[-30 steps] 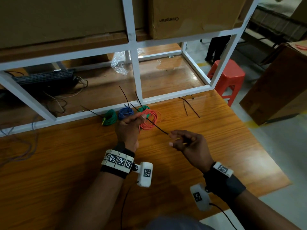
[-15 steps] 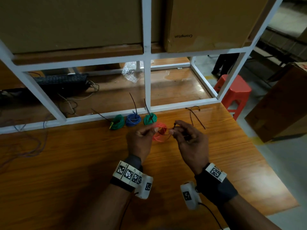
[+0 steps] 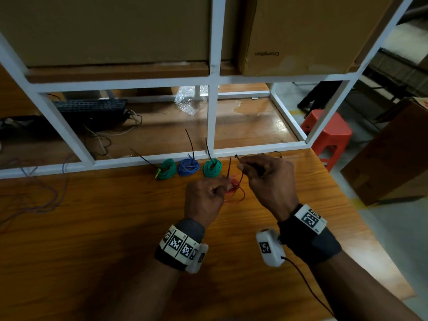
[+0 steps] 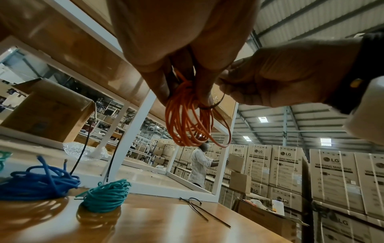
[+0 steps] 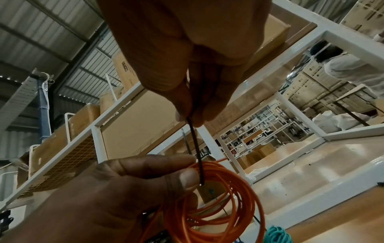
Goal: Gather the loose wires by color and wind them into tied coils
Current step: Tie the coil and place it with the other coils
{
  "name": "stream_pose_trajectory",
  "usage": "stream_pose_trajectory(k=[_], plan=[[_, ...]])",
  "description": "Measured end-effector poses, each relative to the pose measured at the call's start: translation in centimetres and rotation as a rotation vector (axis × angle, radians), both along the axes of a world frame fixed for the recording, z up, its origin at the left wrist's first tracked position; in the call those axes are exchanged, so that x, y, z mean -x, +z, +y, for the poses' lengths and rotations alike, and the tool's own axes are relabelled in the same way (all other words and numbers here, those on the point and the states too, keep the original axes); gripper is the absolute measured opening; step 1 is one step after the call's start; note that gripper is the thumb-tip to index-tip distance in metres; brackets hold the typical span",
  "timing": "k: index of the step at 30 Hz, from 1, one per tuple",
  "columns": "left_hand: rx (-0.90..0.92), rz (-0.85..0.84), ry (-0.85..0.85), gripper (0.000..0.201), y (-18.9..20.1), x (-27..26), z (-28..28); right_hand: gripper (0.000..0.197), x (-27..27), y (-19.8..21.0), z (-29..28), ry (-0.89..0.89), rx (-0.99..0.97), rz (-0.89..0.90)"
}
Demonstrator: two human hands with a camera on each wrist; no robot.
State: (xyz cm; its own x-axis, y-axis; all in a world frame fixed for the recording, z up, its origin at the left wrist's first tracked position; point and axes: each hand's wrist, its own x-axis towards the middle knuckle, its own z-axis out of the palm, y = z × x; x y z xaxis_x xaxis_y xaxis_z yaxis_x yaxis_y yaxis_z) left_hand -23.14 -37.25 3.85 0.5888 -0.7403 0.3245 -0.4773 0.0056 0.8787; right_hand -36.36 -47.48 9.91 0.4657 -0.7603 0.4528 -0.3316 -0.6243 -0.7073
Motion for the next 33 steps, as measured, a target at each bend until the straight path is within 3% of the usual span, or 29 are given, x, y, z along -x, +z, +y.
stream_pose_trajectory(k=[7, 17, 23, 30, 33], plan=[[-0.036, -0.140, -0.027, 0.023, -0.08, -0.09, -0.22, 0.013, 0.09, 0.54, 0.35, 0.023, 0.101, 0.055], [-0.039, -0.164, -0.041, 0.023, -0.01, 0.22, -0.14, 0.014, 0.22, 0.16, 0.27, 0.022, 0.150, 0.152], [-0.051, -0.152, -0.040, 0.023, 0.32, 0.23, -0.14, 0.014, 0.44, 0.45, 0.50, -0.002, 0.133, 0.059], [-0.055, -0.198, -0.047, 0.024, 0.70, 0.37, -0.19, 0.013, 0.35, 0.32, 0.51, 0.019, 0.192, 0.137], [-0.049, -0.215, -0.036, 0.024, 0.78, 0.43, -0.12, 0.013, 0.51, 0.27, 0.50, 0.000, 0.201, 0.090]])
